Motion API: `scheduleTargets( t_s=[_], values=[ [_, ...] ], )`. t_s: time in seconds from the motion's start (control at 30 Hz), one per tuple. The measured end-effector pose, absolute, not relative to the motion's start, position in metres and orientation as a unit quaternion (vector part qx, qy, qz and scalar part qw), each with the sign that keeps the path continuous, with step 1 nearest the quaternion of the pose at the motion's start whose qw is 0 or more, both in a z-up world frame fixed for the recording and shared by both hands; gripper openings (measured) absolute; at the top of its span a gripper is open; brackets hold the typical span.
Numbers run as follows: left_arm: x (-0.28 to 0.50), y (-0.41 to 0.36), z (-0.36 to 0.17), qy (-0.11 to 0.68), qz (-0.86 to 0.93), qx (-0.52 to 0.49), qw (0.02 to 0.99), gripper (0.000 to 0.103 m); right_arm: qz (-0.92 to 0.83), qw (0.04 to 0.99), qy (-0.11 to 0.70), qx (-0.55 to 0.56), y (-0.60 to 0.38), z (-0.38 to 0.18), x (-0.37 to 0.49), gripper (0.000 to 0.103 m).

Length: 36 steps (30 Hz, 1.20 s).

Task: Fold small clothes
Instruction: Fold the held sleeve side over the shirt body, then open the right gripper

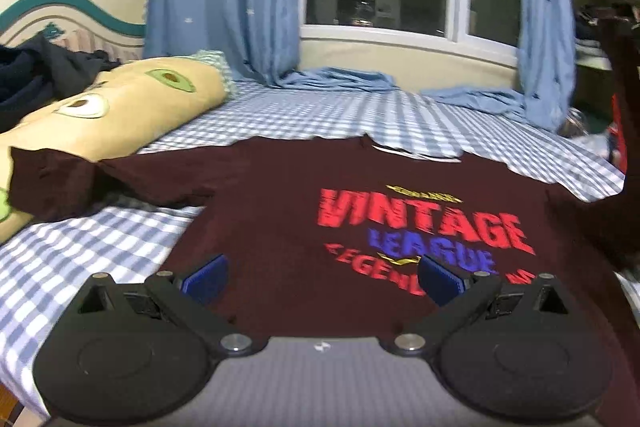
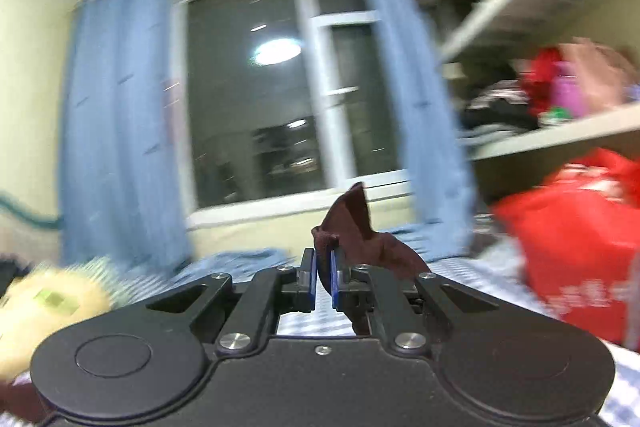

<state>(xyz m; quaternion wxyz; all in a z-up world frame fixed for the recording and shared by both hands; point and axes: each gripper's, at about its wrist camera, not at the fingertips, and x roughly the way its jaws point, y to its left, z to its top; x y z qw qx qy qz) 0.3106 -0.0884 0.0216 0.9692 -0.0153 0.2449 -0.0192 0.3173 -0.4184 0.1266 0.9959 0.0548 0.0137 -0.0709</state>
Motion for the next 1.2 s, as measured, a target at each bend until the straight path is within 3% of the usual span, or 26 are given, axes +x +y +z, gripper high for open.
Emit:
scheduleTargets(
  t_s=[0.43, 0.5, 0.67, 0.87, 1.1, 1.2],
  values=[
    [0.318, -0.027, 0.015, 0.248, 0.075, -0.049, 0.965, 0.103, 0.109, 0.955, 0.265, -0.068, -0.23, -0.008, 0.371, 0.01],
    [0.321, -0.026, 0.013, 0.251, 0.079, -0.048, 0.964, 0.103, 0.132, 0.947, 0.287, -0.06, -0.228, -0.017, 0.364, 0.017],
    [0.329, -0.036, 0.013, 0.248, 0.071, -0.039, 0.965, 0.103, 0.159, 0.945, 0.281, -0.051, -0.241, -0.006, 0.327, 0.07],
    [0.345, -0.071, 0.011, 0.239, 0.025, -0.032, 0.97, 0.103, 0.091, 0.964, 0.249, -0.036, -0.318, 0.005, 0.272, 0.099],
    [0.381, -0.125, -0.006, 0.251, -0.032, -0.004, 0.967, 0.103, -0.087, 0.96, 0.261, -0.052, -0.399, -0.021, 0.237, 0.1],
    [0.393, -0.144, -0.022, 0.271, -0.018, 0.036, 0.962, 0.103, -0.129, 0.951, 0.269, -0.078, -0.415, -0.035, 0.246, 0.086]
  ],
)
